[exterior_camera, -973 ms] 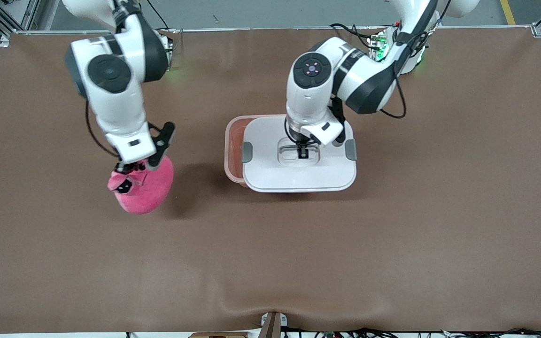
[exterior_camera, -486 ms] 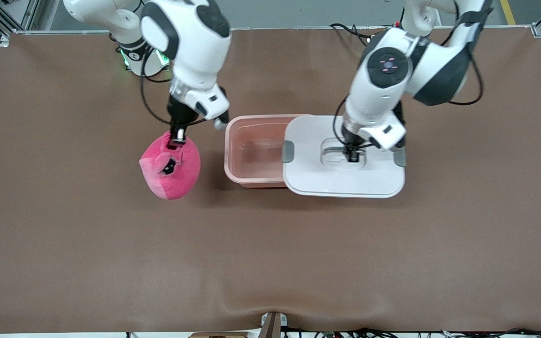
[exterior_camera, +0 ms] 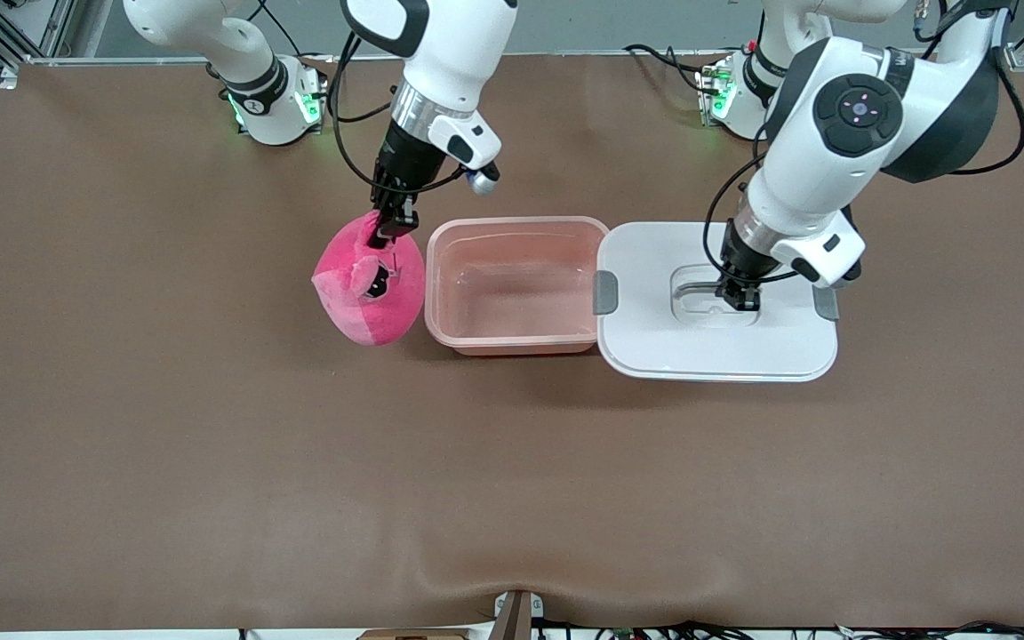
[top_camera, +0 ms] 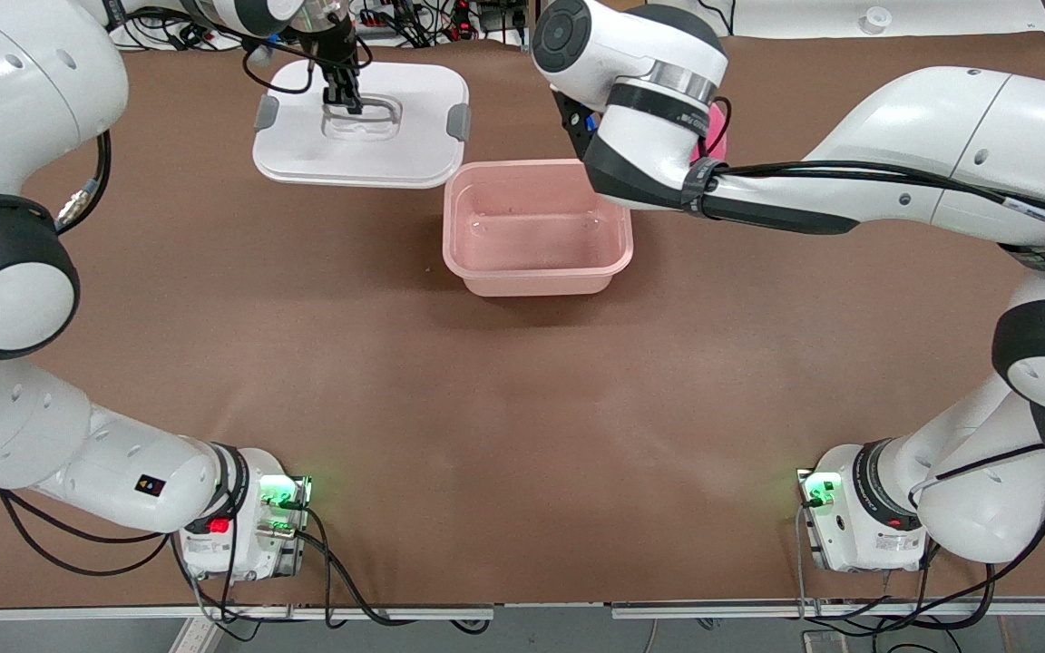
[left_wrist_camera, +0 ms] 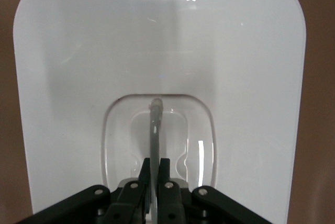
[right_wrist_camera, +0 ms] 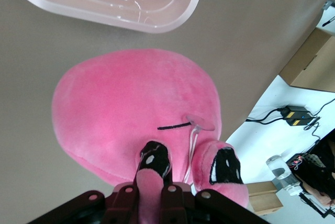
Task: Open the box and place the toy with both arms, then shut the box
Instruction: 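Lower the pink plush into the open pink box and open the right gripper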
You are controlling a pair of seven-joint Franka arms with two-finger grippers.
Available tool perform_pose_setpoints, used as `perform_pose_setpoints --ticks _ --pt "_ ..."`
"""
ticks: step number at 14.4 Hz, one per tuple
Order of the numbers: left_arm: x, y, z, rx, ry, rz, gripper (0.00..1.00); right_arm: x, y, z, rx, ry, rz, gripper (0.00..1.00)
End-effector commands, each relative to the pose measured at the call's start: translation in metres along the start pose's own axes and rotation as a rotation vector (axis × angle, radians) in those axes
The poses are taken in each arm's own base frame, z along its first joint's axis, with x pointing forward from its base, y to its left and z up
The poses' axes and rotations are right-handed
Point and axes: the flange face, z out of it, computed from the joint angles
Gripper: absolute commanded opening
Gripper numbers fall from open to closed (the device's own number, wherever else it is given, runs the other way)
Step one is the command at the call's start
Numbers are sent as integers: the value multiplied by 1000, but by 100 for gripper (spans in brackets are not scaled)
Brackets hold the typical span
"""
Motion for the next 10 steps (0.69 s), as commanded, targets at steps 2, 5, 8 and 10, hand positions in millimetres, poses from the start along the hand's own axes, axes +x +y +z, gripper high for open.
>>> perform_pose_setpoints --ticks 2,5,8,10 --pt "47 -3 -11 1 6 61 0 37 -7 -13 -13 -32 -54 0" --pt "77 -1 -12 5 -10 84 0 60 -18 -16 -18 -34 -91 0" --pt "108 2 -14 2 -9 101 0 72 -22 -8 -9 -44 -86 0" --pt "119 3 -14 3 -19 120 0 83 -28 -8 -9 -47 -90 0"
